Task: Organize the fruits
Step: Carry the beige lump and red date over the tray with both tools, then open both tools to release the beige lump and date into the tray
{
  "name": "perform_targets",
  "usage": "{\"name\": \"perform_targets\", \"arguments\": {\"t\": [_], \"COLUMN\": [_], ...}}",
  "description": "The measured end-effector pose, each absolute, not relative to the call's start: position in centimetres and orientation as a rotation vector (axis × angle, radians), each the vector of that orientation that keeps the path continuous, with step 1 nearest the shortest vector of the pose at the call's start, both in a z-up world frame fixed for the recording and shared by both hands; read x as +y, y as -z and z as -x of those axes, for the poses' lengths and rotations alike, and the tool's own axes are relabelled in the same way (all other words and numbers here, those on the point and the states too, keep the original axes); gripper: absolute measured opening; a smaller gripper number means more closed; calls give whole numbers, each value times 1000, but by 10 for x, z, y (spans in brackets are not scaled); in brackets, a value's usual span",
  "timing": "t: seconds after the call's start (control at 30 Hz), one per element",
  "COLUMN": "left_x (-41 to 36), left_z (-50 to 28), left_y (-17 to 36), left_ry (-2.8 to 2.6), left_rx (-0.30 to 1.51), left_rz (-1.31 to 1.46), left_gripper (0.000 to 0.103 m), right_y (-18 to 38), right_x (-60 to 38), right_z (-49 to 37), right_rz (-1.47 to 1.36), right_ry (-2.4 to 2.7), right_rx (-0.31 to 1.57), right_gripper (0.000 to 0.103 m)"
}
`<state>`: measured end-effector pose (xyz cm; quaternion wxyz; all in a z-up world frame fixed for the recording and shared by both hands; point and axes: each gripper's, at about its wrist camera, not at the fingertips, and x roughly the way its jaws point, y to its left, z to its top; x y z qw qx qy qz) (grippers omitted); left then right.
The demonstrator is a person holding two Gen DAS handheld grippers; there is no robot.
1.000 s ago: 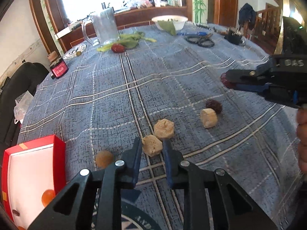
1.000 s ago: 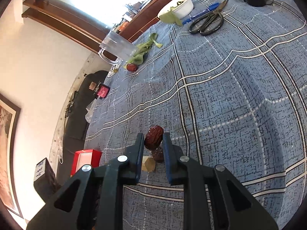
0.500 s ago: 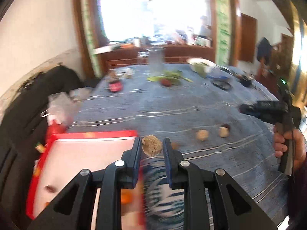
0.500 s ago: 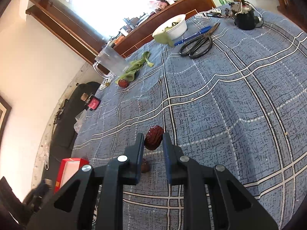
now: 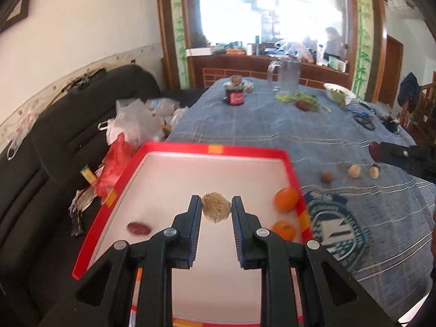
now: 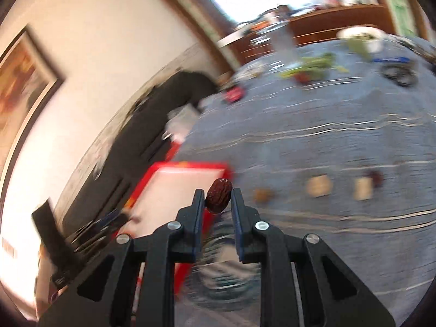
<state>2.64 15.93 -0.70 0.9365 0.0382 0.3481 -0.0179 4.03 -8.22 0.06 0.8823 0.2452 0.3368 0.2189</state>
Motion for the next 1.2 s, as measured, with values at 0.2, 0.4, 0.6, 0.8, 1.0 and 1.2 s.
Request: {"name": "perform_targets", "arguments": {"t": [0.2, 0.4, 0.6, 0.8, 1.0, 1.2], "left_x": [190, 199, 199, 198, 197, 197], "left_z": [-17, -18, -21, -24, -22, -20], "left_y": [22, 33, 41, 46, 47, 44], "left_ry": [-19, -58, -56, -71, -96, -125], "left_rx": [751, 766, 780, 790, 782, 764], "left_rz": [-56, -80, -93, -109, -124, -135], "left_gripper": [21, 21, 21, 21, 23, 62], "right_y": [11, 33, 53, 59, 68, 64], "right_x": [-8, 36, 59, 70, 81, 79], "right_z": [-26, -14, -9, -7, -6, 2], "right_rz": [-408, -323, -267, -225, -181, -180], "right_ry": [-598, -666, -695, -691, -694, -712], "right_rx": [765, 825, 865, 880, 914, 912], "right_gripper": [22, 22, 22, 22, 23, 23]}}
